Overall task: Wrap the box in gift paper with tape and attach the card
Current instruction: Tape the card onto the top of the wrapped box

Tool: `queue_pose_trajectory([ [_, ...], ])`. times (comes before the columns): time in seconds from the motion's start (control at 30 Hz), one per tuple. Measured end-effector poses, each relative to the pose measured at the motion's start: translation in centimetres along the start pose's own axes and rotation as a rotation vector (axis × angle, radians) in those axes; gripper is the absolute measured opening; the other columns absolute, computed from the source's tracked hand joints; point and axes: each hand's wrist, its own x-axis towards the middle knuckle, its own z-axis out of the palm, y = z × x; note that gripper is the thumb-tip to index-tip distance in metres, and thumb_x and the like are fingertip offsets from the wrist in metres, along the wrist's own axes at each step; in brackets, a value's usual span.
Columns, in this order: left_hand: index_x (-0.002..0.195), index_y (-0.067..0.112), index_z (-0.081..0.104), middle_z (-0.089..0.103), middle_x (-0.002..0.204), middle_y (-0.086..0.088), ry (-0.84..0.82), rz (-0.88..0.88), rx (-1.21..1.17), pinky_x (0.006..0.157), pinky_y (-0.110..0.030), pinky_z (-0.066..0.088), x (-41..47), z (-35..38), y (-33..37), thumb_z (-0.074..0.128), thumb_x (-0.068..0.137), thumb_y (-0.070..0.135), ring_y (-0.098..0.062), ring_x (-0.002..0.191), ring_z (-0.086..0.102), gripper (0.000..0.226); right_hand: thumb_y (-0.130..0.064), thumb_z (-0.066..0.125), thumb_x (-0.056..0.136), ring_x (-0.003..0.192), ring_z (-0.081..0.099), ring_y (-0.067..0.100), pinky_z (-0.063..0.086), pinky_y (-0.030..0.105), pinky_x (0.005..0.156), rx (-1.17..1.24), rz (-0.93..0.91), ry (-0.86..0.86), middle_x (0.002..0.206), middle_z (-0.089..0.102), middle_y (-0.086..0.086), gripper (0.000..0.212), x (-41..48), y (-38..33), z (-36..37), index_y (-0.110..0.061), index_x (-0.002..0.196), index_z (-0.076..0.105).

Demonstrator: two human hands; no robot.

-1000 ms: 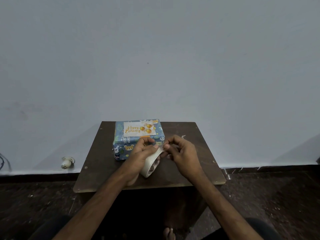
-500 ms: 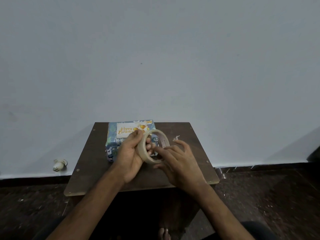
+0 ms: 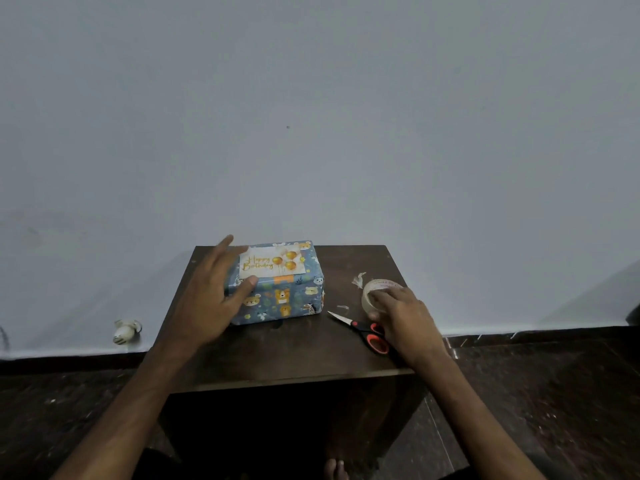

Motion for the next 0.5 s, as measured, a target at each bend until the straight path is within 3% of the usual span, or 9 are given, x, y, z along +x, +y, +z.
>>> queue_pose_trajectory([
  [0.1,0.137,0.022,0.055,0.045,0.152,0.001,-0.031,-0.016,-0.03,0.117,-0.042,0.033,0.4,0.2,-0.2,0.048,0.09,0.056,-0.017,0.141,0.038,0.059,-0.034,0.06,0.096,0.107,0.054,0.023,0.047,0.038,0.088,0.141,0.091,0.018,0.103,0.063,0.001,0.022,0.6,-2.2,0.8,-0.016,0.104,0.069],
  [0.17,0.131,0.025,0.058,0.052,0.145,0.002,-0.017,-0.014,-0.028,0.114,-0.041,0.037,0.4,0.2,-0.4,0.045,0.09,0.06,-0.017,0.136,0.043,0.056,-0.042,0.059,0.095,0.102,0.051,0.023,0.046,0.039,0.083,0.126,0.134,-0.035,0.098,0.062,0.002,0.03,0.7,-3.0,1.3,-0.013,0.093,0.066],
  [0.4,0.12,0.03,0.062,0.062,0.126,0.012,0.076,0.002,-0.035,0.096,-0.032,0.046,0.9,-0.4,0.3,0.04,0.094,0.061,-0.01,0.117,0.055,0.046,-0.038,0.062,0.093,0.097,0.051,0.025,0.047,0.041,0.079,0.028,0.139,-0.022,0.09,0.065,0.0,0.024,0.8,-3.6,1.7,-0.015,0.084,0.065],
  [0.5,0.122,0.034,0.065,0.057,0.138,0.013,0.036,0.045,-0.014,0.101,-0.034,0.043,0.7,-0.5,0.1,0.042,0.096,0.056,-0.008,0.128,0.048,0.041,-0.035,0.062,0.092,0.093,0.053,0.026,0.048,0.042,0.076,0.038,0.146,0.034,0.085,0.066,0.0,0.021,0.7,-3.9,2.0,-0.017,0.081,0.062],
])
